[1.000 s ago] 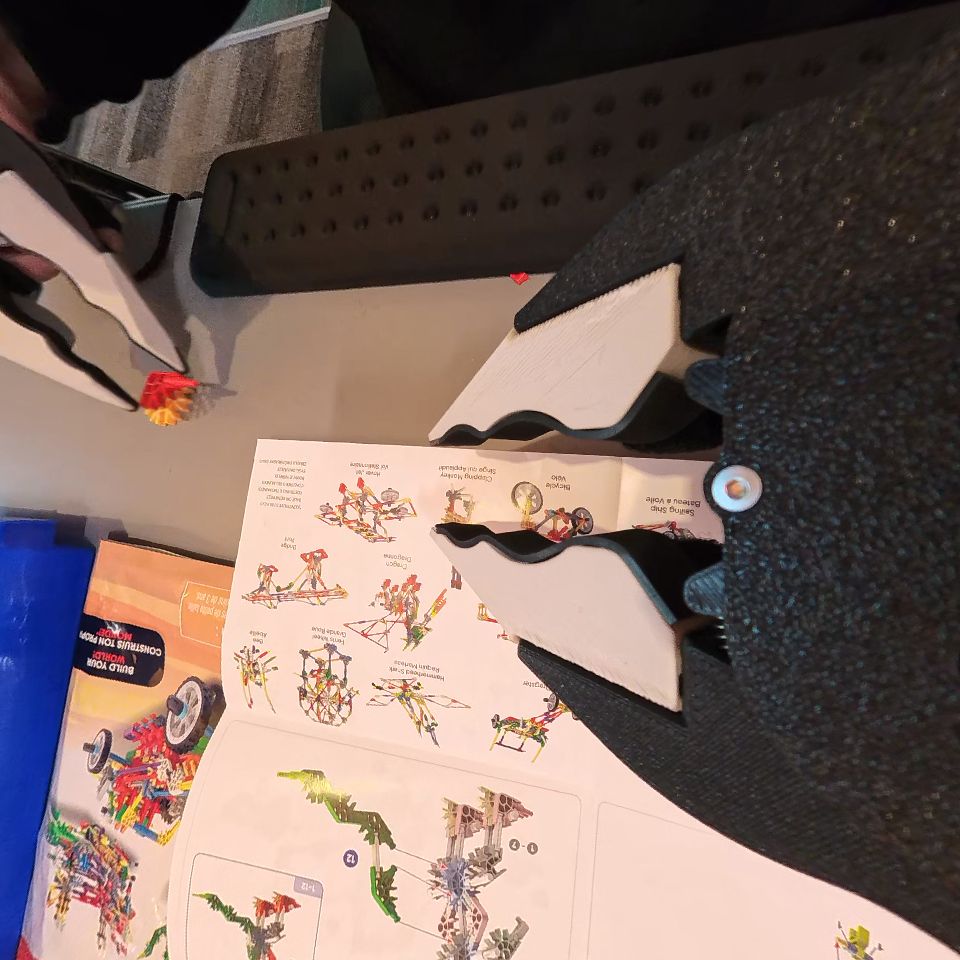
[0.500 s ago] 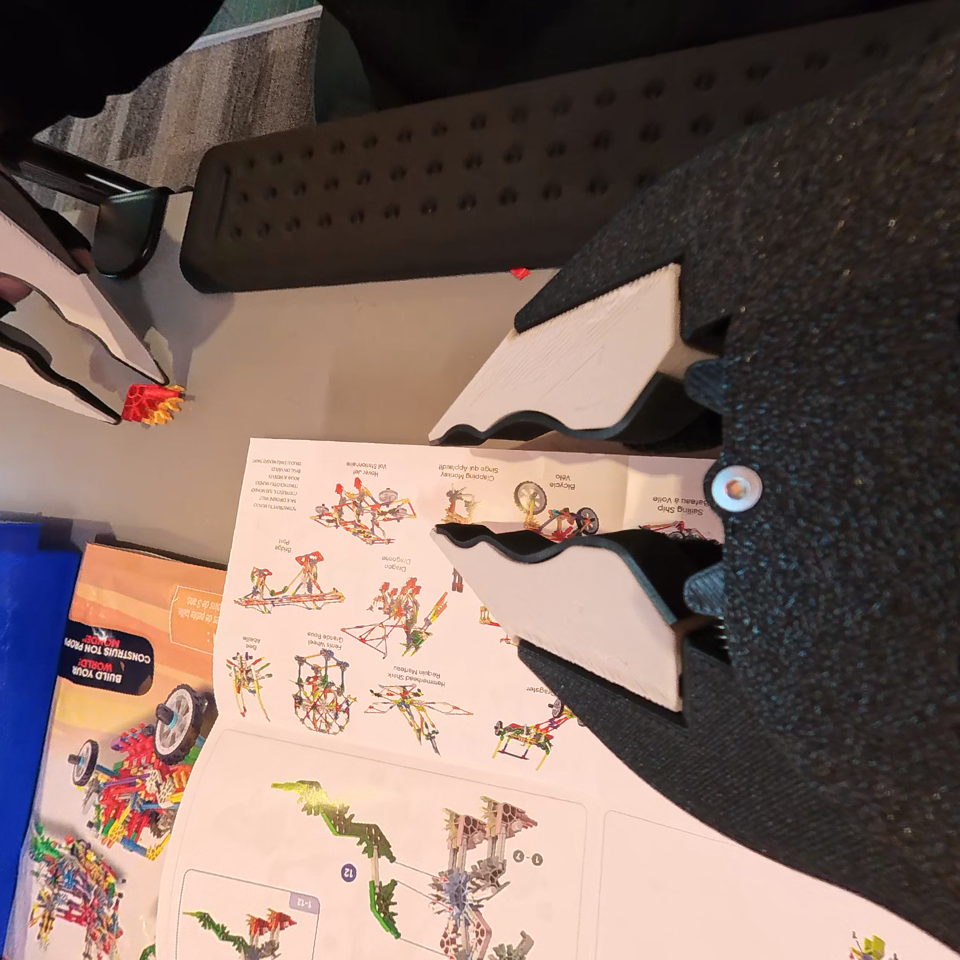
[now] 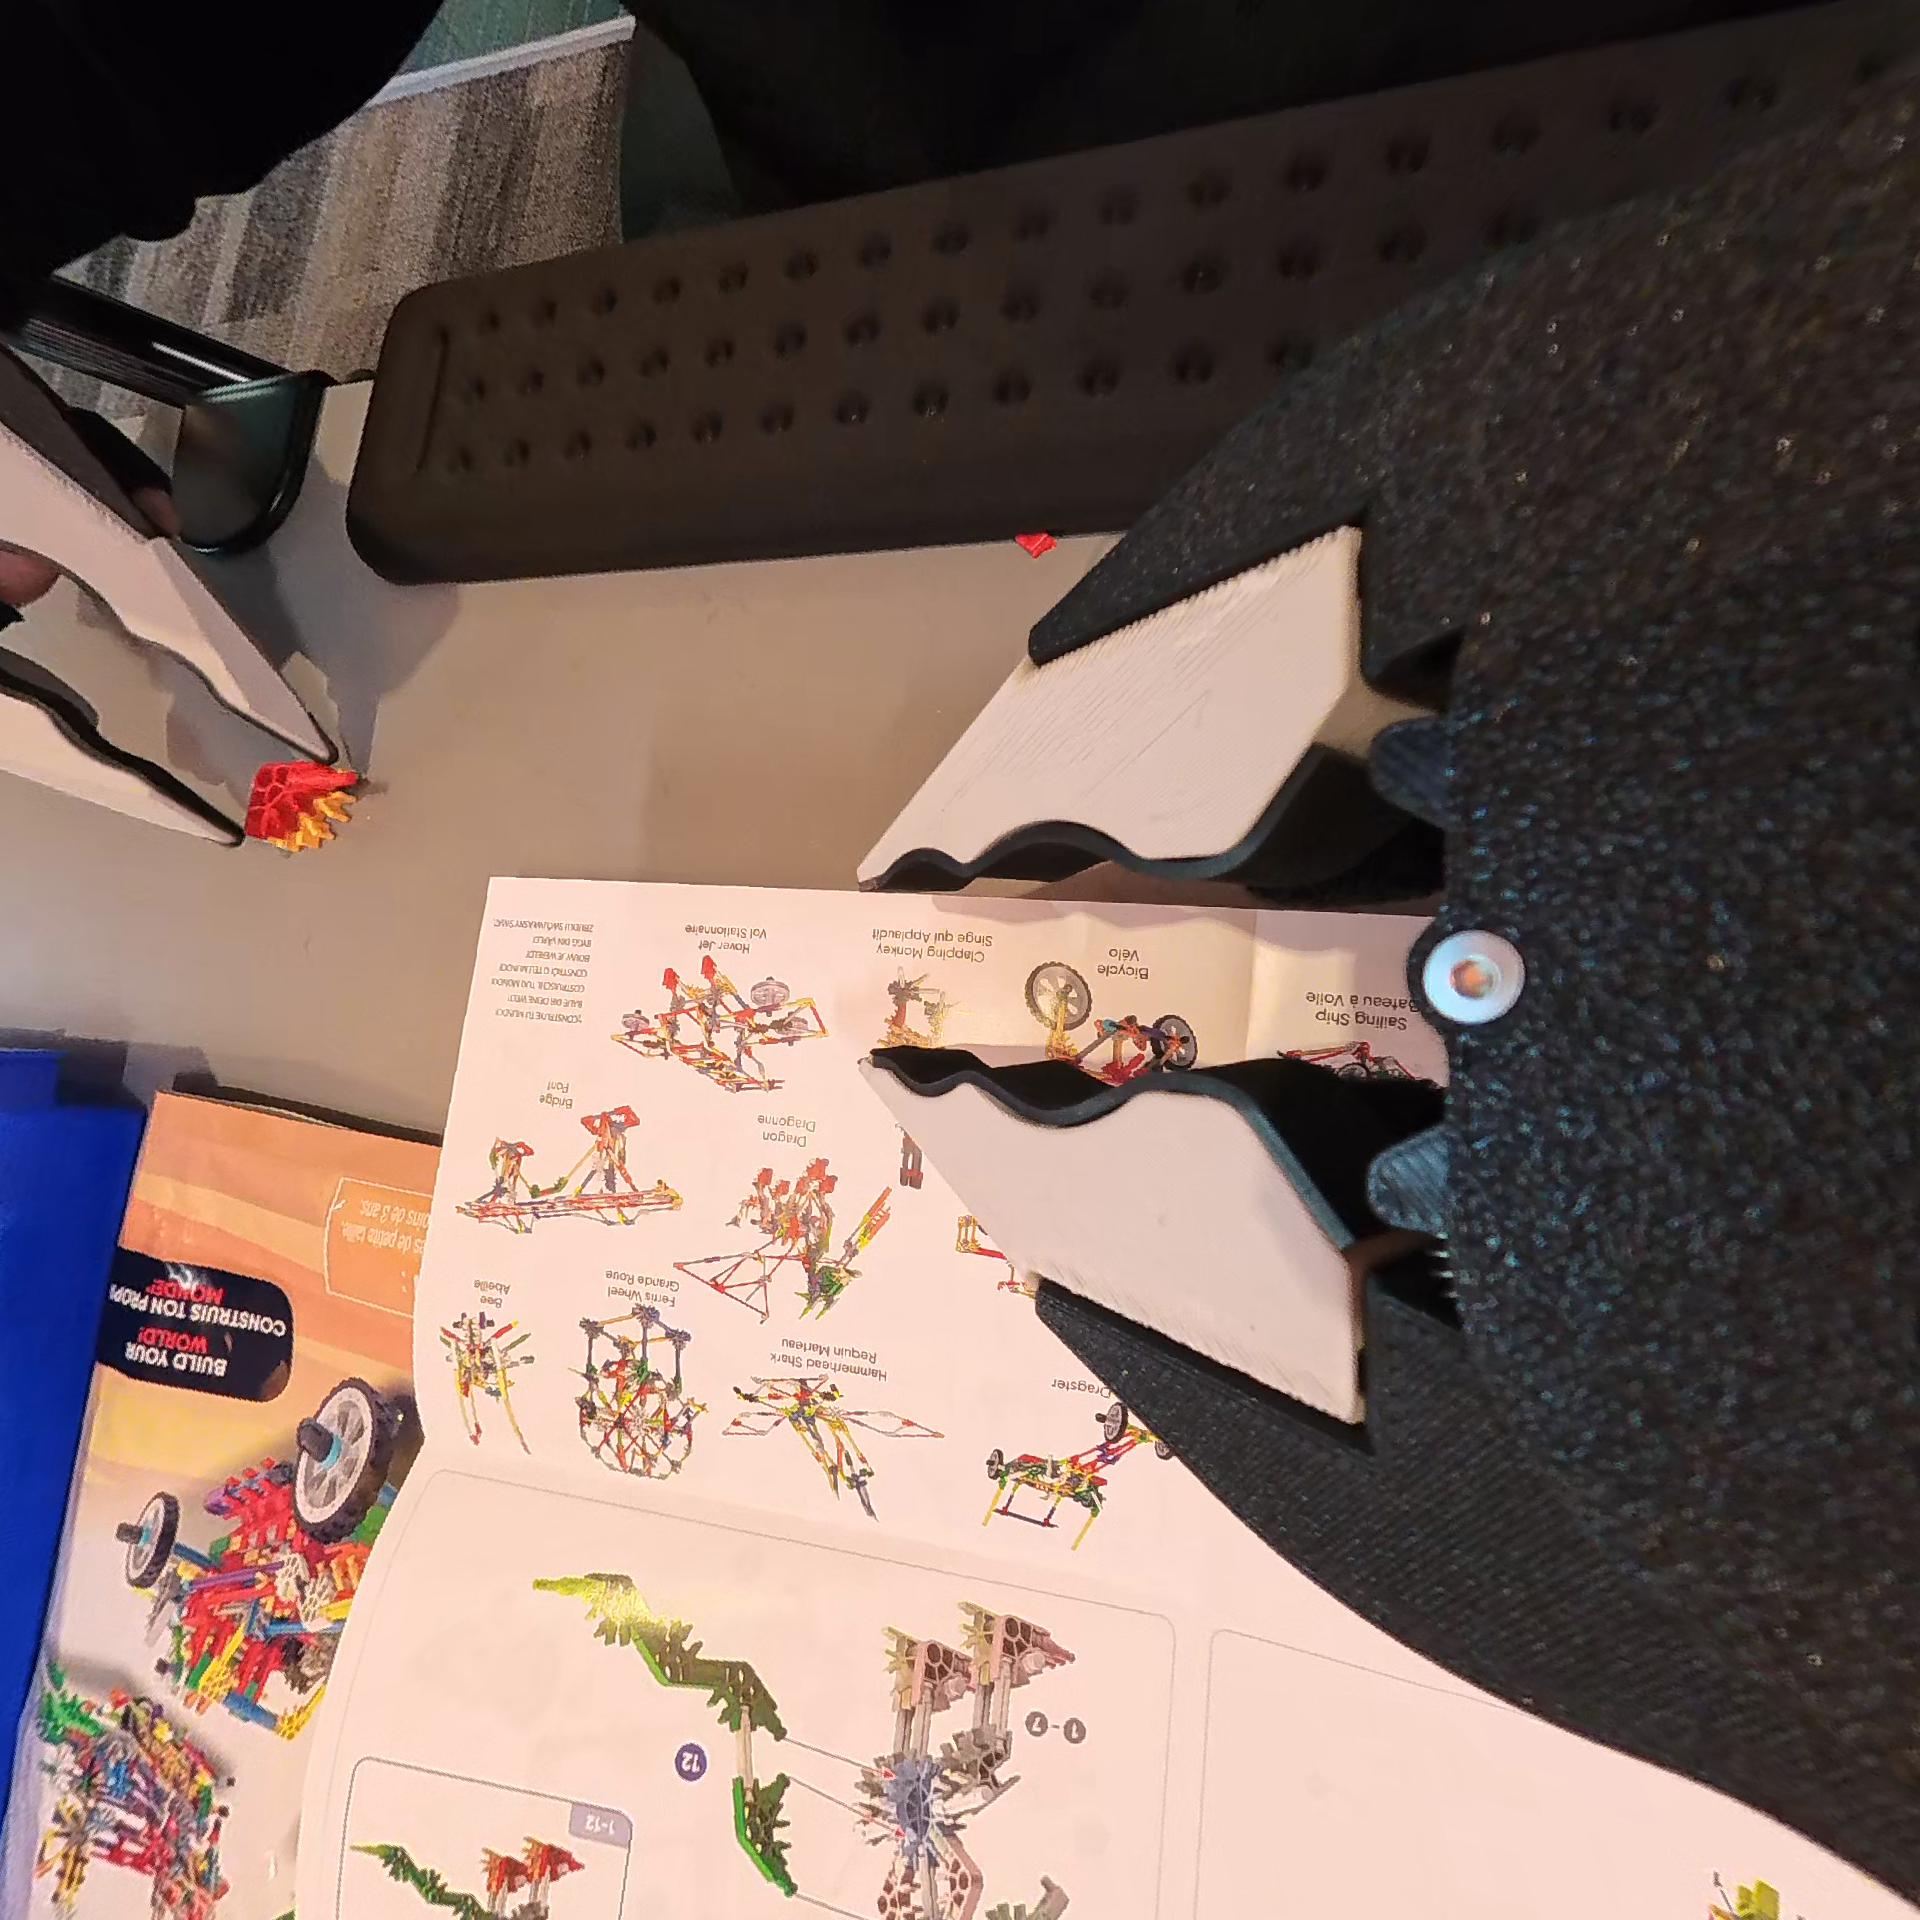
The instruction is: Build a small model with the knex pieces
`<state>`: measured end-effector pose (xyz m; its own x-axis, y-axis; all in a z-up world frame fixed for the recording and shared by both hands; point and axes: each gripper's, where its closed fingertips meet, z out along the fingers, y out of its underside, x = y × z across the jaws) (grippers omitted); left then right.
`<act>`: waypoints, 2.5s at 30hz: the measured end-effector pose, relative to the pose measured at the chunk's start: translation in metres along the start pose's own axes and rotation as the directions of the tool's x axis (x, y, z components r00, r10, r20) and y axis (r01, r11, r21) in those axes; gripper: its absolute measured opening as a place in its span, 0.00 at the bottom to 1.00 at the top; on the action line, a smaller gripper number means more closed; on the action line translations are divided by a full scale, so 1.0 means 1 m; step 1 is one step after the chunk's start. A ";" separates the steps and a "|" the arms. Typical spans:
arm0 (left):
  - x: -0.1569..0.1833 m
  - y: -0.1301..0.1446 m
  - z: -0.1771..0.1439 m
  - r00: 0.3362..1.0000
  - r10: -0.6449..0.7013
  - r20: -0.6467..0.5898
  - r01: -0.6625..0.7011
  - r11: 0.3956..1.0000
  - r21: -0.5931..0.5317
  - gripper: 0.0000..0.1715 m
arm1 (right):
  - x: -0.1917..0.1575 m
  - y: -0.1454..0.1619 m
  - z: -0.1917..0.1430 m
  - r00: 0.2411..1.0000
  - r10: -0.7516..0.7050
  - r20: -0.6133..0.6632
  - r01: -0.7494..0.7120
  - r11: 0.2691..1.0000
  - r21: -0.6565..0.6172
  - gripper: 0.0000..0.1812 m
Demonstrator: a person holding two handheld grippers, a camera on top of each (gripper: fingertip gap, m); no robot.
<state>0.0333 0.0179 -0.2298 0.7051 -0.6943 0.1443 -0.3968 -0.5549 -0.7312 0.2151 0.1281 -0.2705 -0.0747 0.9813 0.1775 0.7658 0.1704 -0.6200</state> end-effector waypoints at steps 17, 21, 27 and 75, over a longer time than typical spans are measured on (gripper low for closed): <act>-0.001 0.000 -0.001 1.000 0.001 0.003 -0.001 1.000 -0.001 0.16 | -0.002 -0.001 0.002 1.000 -0.011 0.013 0.011 1.000 -0.001 0.18; -0.001 0.001 0.000 1.000 0.002 0.002 -0.002 1.000 -0.005 0.16 | -0.002 -0.001 0.002 1.000 -0.017 0.011 0.017 1.000 -0.006 0.18; -0.001 0.001 0.000 1.000 0.001 0.001 -0.001 1.000 -0.004 0.16 | -0.001 -0.003 0.002 1.000 -0.022 0.004 0.022 1.000 -0.006 0.18; 0.000 0.001 0.005 1.000 0.005 -0.004 -0.005 1.000 -0.017 0.16 | 0.002 0.005 0.004 0.998 0.058 0.012 -0.058 0.997 0.047 0.12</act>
<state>0.0353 0.0195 -0.2338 0.7005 -0.6990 0.1437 -0.4099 -0.5590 -0.7207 0.2160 0.1310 -0.2762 -0.0381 0.9905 0.1323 0.7383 0.1171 -0.6643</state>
